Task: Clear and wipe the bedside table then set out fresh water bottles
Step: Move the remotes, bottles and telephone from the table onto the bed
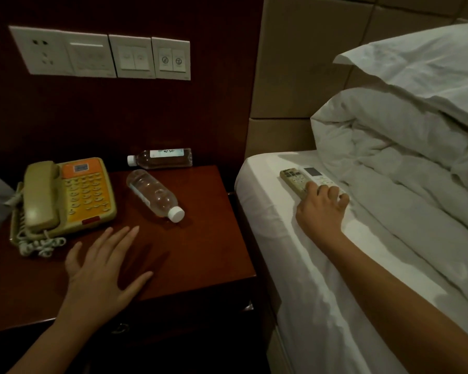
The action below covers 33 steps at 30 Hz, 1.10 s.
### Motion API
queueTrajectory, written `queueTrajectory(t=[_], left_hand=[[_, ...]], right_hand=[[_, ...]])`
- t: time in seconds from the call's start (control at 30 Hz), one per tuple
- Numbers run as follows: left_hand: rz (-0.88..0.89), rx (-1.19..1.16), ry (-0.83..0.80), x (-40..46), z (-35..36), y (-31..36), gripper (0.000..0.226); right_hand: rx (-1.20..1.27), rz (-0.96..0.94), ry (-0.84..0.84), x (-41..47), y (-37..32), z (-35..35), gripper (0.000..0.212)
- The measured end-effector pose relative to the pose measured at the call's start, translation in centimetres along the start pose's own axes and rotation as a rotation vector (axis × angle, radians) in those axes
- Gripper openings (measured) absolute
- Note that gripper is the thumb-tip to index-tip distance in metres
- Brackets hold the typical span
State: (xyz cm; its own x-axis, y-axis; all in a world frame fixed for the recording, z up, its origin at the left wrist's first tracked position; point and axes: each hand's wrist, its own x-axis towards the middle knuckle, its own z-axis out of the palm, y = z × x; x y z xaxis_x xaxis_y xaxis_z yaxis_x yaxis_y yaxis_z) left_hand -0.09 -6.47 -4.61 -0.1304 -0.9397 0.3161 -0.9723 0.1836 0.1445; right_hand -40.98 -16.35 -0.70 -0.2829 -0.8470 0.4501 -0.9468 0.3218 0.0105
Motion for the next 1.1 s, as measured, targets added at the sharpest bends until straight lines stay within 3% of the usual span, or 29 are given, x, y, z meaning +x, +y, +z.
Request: queueTrajectory(t=[0.17, 0.27, 0.4, 0.5, 0.77, 0.9, 1.1], left_hand=[[-0.028, -0.02, 0.026, 0.0, -0.2, 0.2, 0.087], [-0.051, -0.039, 0.054, -0.1, -0.4, 0.3, 0.086], [-0.069, -0.024, 0.055, -0.3, -0.6, 0.3, 0.084], [-0.054, -0.011, 0.055, -0.3, -0.4, 0.1, 0.081], [-0.039, -0.057, 0.093, -0.1, 0.1, -0.3, 0.084], [-0.01, -0.068, 0.103, 0.0, 0.6, -0.6, 0.082], [0.004, -0.014, 0.081, 0.4, 0.6, -0.4, 0.079]], right_hand=[[0.05, -0.043, 0.043, -0.7, -0.5, -1.1, 0.044], [0.198, -0.165, 0.054, -2.4, -4.5, -3.0, 0.048], [0.609, -0.343, -0.23, -6.7, -13.2, -5.3, 0.057], [0.727, -0.41, -0.369, -8.7, -19.4, -4.4, 0.067], [0.797, -0.423, -0.249, -6.6, -23.6, -1.7, 0.035], [0.77, -0.432, -0.21, -5.4, -22.3, -2.6, 0.031], [0.919, -0.41, -0.16, -5.7, -20.5, -3.7, 0.032]])
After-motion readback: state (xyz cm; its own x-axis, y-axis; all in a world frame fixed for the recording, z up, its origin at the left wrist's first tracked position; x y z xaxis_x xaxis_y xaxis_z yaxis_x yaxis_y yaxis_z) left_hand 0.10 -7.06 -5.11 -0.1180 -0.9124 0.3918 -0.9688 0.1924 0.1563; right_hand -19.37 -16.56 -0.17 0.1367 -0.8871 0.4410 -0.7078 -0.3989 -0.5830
